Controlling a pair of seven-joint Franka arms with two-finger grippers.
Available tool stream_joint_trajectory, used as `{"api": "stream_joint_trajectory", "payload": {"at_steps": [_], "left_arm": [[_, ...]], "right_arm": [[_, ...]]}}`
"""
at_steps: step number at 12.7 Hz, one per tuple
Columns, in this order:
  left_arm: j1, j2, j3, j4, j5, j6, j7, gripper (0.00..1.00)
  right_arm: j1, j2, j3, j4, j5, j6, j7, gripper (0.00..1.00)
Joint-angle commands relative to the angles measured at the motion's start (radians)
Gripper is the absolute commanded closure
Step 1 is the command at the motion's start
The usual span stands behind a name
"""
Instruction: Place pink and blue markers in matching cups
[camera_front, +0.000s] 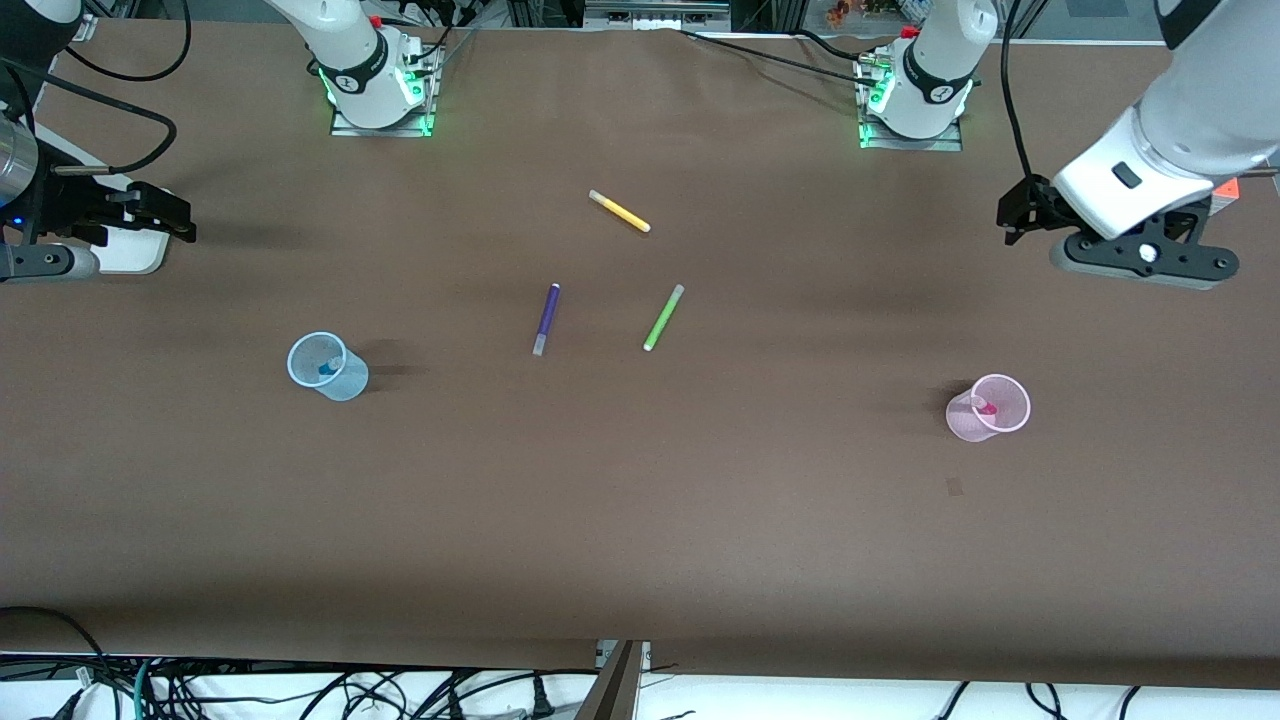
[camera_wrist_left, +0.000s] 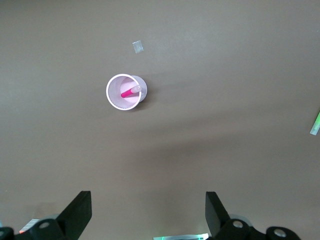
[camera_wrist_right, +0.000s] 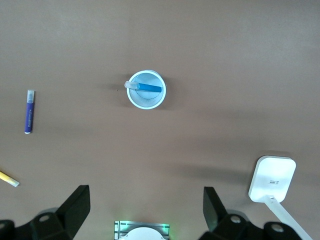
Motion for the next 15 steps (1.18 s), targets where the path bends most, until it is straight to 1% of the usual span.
{"api": "stream_joint_trajectory", "payload": {"at_steps": [1, 2, 4, 6, 7, 8, 10, 13, 15], "left_arm": [[-0.089, -0.075, 0.108, -0.085, -0.020, 0.068, 0.009, 0.00], [-0.104, -0.075, 0.110, -0.077, -0.015, 0.069, 0.001, 0.00], [-0.103, -0.071, 0.112, -0.073, -0.020, 0.069, 0.005, 0.00], [-0.085, -0.069, 0.110, -0.073, -0.033, 0.069, 0.015, 0.00], [-0.057, -0.066, 0.109, -0.073, -0.064, 0.069, 0.016, 0.00], [-0.019, -0.066, 0.103, -0.071, -0.093, 0.069, 0.018, 0.00], [-0.005, -0.066, 0.090, -0.073, -0.103, 0.068, 0.018, 0.00], [0.040, -0.065, 0.026, -0.071, -0.101, 0.068, 0.009, 0.00], [0.044, -0.057, 0.024, -0.059, -0.101, 0.068, 0.018, 0.00]], "right_arm": [[-0.005, 0.006, 0.006, 0.015, -0.008, 0.000, 0.001, 0.00], [-0.005, 0.004, 0.006, 0.015, -0.010, 0.000, 0.001, 0.00], [-0.007, 0.006, 0.006, 0.015, -0.008, 0.000, 0.001, 0.00], [-0.005, 0.006, 0.006, 0.015, -0.008, 0.000, 0.001, 0.00], [-0.005, 0.004, 0.006, 0.015, -0.008, 0.000, 0.001, 0.00], [-0.007, 0.006, 0.006, 0.015, -0.008, 0.000, 0.001, 0.00], [-0.007, 0.006, 0.005, 0.015, -0.010, 0.000, 0.001, 0.00], [-0.007, 0.006, 0.005, 0.015, -0.010, 0.000, 0.001, 0.00], [-0.007, 0.006, 0.005, 0.015, -0.008, 0.000, 0.001, 0.00]]}}
